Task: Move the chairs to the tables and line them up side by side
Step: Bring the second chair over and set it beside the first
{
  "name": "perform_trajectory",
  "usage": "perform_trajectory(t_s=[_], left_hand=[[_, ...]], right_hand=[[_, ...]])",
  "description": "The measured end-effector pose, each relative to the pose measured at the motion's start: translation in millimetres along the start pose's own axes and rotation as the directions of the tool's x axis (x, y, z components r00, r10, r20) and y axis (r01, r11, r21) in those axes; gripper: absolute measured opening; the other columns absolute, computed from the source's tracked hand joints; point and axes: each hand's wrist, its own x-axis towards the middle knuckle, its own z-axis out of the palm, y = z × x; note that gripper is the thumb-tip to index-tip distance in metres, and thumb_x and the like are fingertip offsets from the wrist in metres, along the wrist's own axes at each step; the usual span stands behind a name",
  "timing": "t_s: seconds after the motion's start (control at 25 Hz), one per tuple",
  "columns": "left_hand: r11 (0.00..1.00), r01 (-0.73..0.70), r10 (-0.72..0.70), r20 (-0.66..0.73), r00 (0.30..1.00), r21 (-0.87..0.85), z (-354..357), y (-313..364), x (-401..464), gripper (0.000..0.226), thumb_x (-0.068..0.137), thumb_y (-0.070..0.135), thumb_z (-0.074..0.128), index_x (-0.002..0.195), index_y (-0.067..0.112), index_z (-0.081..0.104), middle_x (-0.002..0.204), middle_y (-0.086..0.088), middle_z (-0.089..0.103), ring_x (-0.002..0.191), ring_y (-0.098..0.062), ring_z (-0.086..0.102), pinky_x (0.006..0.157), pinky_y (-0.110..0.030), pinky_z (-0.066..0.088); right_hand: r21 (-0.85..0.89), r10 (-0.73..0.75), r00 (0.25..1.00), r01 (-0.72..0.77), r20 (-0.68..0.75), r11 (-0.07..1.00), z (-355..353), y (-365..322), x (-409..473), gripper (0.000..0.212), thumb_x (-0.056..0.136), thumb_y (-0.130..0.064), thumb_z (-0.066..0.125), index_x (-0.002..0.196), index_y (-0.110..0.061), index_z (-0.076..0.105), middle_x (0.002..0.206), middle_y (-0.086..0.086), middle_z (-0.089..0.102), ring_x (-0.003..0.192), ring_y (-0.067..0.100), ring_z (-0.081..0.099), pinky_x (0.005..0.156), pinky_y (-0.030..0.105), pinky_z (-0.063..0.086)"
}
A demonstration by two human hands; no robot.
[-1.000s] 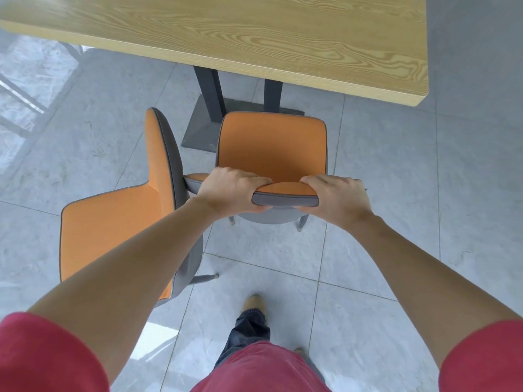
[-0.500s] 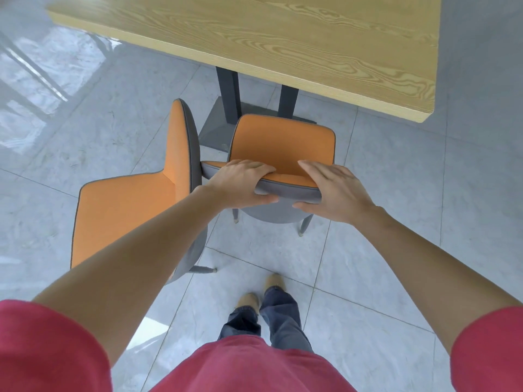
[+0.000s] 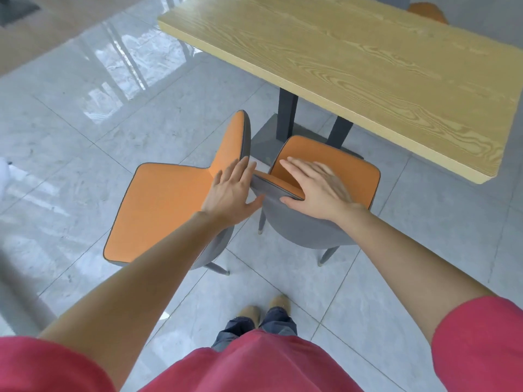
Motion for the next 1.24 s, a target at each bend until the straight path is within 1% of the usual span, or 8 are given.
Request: perform_trajectory(t_s=[0.28, 0.48, 0.72, 0.84, 0.92, 1.0, 1.08, 1.24], left_hand=[[0.935, 0.334, -0.333, 0.035, 0.942, -0.119, 13, -13, -20, 0.082, 0.086, 0.044, 0.054, 0.145, 0.011, 0.009, 0.154, -0.01, 0.014, 0.139, -0.028, 0.019, 0.108, -0.045, 0.027], [0.844, 0.48, -0.478, 0.073, 0.876, -0.24, 29, -7, -12, 0.086, 0.082, 0.044, 0.06, 0.144, 0.012, 0.009, 0.152, -0.006, 0.02, 0.132, -0.029, 0.031, 0.093, -0.044, 0.041], [0.745, 0.603, -0.607, 0.085, 0.79, -0.285, 43, -5, 3, 0.088, 0.082, 0.036, 0.065, 0.145, 0.01, 0.009, 0.151, -0.008, 0.024, 0.13, -0.03, 0.036, 0.093, -0.045, 0.042], [0.739, 0.61, -0.62, 0.065, 0.782, -0.285, 46, -10, 5, 0.083, 0.084, 0.03, 0.063, 0.145, 0.012, 0.011, 0.151, -0.008, 0.024, 0.129, -0.031, 0.038, 0.093, -0.045, 0.042], [0.775, 0.575, -0.589, 0.031, 0.808, -0.262, 46, -14, 5, 0.077, 0.085, 0.027, 0.06, 0.145, 0.013, 0.013, 0.149, -0.007, 0.03, 0.125, -0.03, 0.044, 0.085, -0.042, 0.045], [0.812, 0.517, -0.541, -0.019, 0.841, -0.27, 45, -17, 3, 0.073, 0.085, 0.026, 0.059, 0.144, 0.015, 0.018, 0.143, -0.002, 0.041, 0.112, -0.03, 0.053, 0.069, -0.037, 0.046], [0.834, 0.466, -0.504, -0.066, 0.861, -0.296, 44, -22, 0, 0.071, 0.082, 0.026, 0.06, 0.142, 0.017, 0.025, 0.134, 0.002, 0.051, 0.094, -0.032, 0.06, 0.058, -0.032, 0.04], [0.852, 0.425, -0.466, -0.072, 0.882, -0.304, 39, -34, -4, 0.067, 0.078, 0.021, 0.059, 0.14, 0.019, 0.033, 0.122, 0.002, 0.062, 0.082, -0.035, 0.062, 0.055, -0.028, 0.037]], right_hand=[[-0.031, -0.197, 0.975, 0.201, 0.1, 0.979, 8, -24, 54, 0.074, 0.088, -0.036, 0.056, 0.147, -0.019, 0.015, 0.156, 0.006, 0.017, 0.142, 0.018, 0.017, 0.116, 0.037, 0.013], [-0.053, -0.243, 0.96, 0.252, 0.141, 0.966, 16, -33, 75, 0.073, 0.089, -0.03, 0.057, 0.147, -0.02, 0.014, 0.157, 0.007, 0.01, 0.143, 0.019, 0.01, 0.116, 0.041, 0.009], [-0.146, -0.321, 0.924, 0.354, 0.206, 0.924, 21, -54, 106, 0.074, 0.085, -0.014, 0.061, 0.146, -0.017, 0.019, 0.156, 0.007, 0.013, 0.144, 0.021, 0.002, 0.116, 0.045, 0.003], [-0.156, -0.335, 0.914, 0.374, 0.228, 0.914, 26, -58, 116, 0.067, 0.082, -0.008, 0.062, 0.141, -0.016, 0.031, 0.154, 0.007, 0.022, 0.144, 0.022, 0.003, 0.116, 0.046, 0.0], [-0.168, -0.351, 0.911, 0.389, 0.216, 0.906, 28, -57, 119, 0.061, 0.081, -0.007, 0.062, 0.137, -0.016, 0.039, 0.152, 0.007, 0.028, 0.144, 0.022, 0.006, 0.115, 0.048, -0.004], [-0.173, -0.371, 0.903, 0.409, 0.217, 0.896, 28, -56, 122, 0.057, 0.08, -0.007, 0.062, 0.133, -0.016, 0.044, 0.149, 0.006, 0.033, 0.143, 0.021, 0.01, 0.115, 0.049, -0.006], [-0.176, -0.385, 0.893, 0.428, 0.233, 0.887, 28, -57, 127, 0.051, 0.079, -0.006, 0.061, 0.128, -0.015, 0.048, 0.146, 0.006, 0.038, 0.142, 0.021, 0.013, 0.115, 0.048, -0.005], [-0.217, -0.41, 0.878, 0.463, 0.249, 0.859, 30, -62, 133, 0.04, 0.083, -0.005, 0.055, 0.123, -0.011, 0.053, 0.142, 0.008, 0.043, 0.141, 0.022, 0.018, 0.116, 0.047, -0.001]])
